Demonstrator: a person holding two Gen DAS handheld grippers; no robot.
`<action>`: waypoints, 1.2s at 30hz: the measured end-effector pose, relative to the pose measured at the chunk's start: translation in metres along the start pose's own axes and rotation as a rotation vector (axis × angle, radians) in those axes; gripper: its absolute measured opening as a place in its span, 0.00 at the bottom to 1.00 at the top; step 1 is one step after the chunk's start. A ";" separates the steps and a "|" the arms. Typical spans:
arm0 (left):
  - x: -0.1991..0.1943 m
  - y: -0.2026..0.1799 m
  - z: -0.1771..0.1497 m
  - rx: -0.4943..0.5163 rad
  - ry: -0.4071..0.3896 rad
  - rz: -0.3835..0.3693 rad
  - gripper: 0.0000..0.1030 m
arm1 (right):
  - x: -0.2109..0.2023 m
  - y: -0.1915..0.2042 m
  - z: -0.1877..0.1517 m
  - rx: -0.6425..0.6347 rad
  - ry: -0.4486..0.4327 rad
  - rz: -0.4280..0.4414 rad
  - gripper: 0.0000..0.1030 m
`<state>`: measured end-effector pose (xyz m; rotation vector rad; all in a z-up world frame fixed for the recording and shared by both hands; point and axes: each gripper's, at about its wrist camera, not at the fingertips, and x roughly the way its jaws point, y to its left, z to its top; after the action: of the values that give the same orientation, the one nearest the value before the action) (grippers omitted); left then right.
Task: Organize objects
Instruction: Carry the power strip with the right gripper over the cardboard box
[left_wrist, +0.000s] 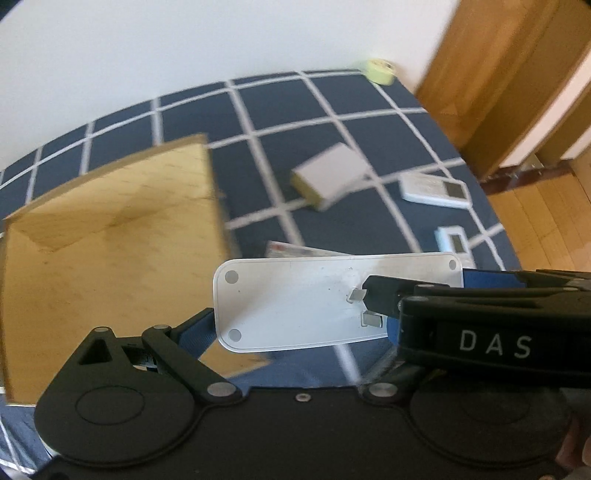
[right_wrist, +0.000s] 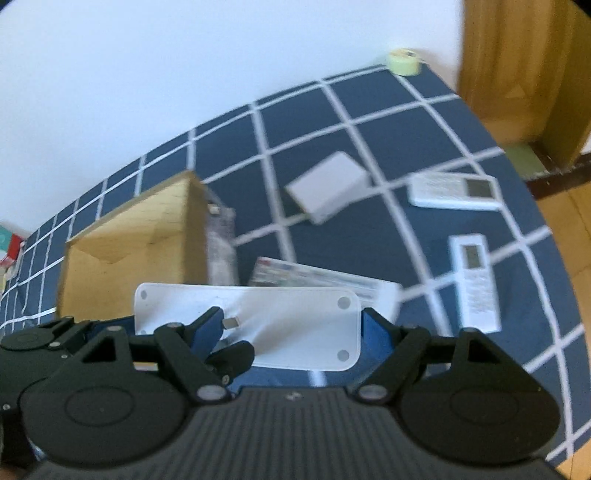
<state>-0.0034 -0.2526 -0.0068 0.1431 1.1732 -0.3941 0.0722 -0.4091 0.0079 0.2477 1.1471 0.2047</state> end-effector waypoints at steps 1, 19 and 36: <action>-0.003 0.011 0.000 -0.008 -0.004 0.005 0.94 | 0.002 0.010 0.001 -0.009 0.000 0.004 0.77; -0.018 0.163 0.002 -0.152 -0.028 0.069 0.94 | 0.062 0.163 0.017 -0.157 0.041 0.070 0.77; 0.037 0.220 0.034 -0.250 0.031 0.108 0.94 | 0.145 0.193 0.062 -0.232 0.135 0.111 0.77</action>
<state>0.1202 -0.0685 -0.0481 -0.0049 1.2294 -0.1481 0.1806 -0.1889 -0.0368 0.0930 1.2329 0.4546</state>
